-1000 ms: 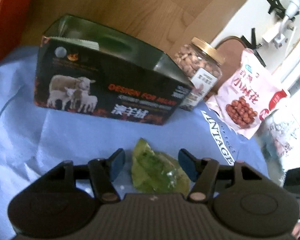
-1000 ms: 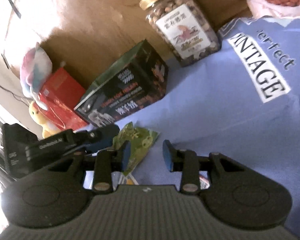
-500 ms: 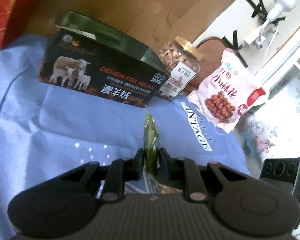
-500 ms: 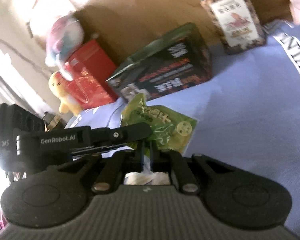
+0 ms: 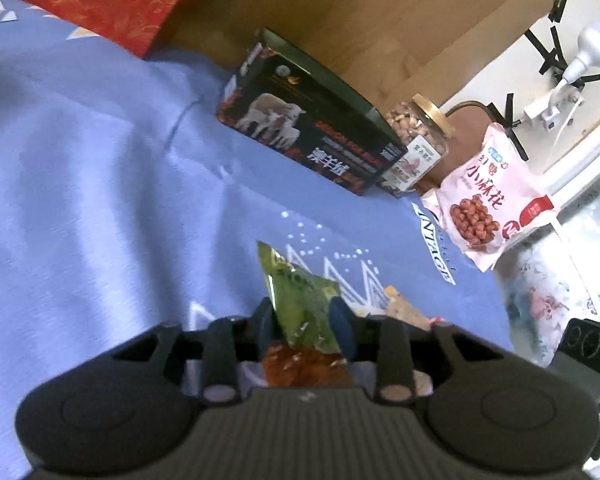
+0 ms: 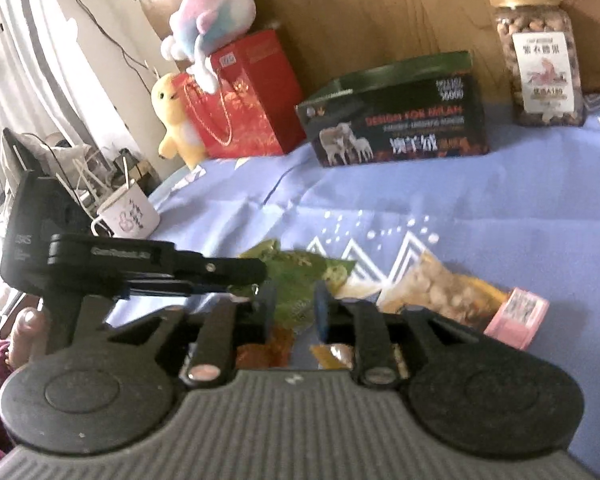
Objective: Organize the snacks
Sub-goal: 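Grasp the green lime-print snack packet with the left tool, then lift the green lime-print packet into the tin and open the left tool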
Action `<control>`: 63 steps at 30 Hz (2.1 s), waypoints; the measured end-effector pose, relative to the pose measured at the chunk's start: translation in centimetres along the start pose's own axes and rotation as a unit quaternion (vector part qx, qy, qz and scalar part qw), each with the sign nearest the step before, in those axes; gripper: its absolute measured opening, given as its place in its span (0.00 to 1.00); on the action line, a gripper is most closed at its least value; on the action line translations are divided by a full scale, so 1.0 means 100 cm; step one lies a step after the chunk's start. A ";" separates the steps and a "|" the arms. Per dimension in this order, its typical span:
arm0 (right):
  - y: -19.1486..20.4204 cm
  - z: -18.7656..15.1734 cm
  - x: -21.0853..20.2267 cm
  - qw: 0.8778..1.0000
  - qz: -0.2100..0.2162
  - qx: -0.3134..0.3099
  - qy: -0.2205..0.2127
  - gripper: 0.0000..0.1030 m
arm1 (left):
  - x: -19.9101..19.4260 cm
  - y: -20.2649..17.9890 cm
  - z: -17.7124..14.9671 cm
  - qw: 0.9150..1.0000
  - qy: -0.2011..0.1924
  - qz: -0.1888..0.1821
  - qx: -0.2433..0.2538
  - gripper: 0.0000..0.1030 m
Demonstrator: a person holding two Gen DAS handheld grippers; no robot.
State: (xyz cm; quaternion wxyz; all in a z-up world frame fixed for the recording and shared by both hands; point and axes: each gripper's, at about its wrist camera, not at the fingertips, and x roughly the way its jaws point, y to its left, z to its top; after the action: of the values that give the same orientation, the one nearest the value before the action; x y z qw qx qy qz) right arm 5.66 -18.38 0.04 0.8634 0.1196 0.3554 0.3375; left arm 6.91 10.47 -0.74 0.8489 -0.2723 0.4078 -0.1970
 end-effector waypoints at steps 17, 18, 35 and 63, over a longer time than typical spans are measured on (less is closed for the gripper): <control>0.003 -0.008 0.018 0.999 -0.030 -0.030 0.025 0.36 | 0.015 0.003 0.008 0.998 0.027 -0.040 -0.031 0.27; 0.005 -0.008 0.018 0.999 -0.031 -0.034 0.023 0.40 | 0.019 0.004 0.009 0.997 0.036 -0.048 -0.042 0.16; 0.000 -0.003 0.006 0.999 0.029 -0.018 -0.007 0.57 | 0.004 0.002 0.025 0.986 0.027 -0.142 -0.084 0.15; -0.049 0.131 0.036 0.994 -0.058 -0.029 -0.087 0.28 | 0.055 -0.036 0.147 0.994 -0.102 0.004 0.031 0.35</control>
State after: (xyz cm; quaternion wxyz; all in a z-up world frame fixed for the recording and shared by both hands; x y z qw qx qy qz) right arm 19.06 -19.23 5.35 0.9122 0.1023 0.2757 0.2854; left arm 21.56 9.01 5.93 0.8949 -0.2625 0.3141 -0.1777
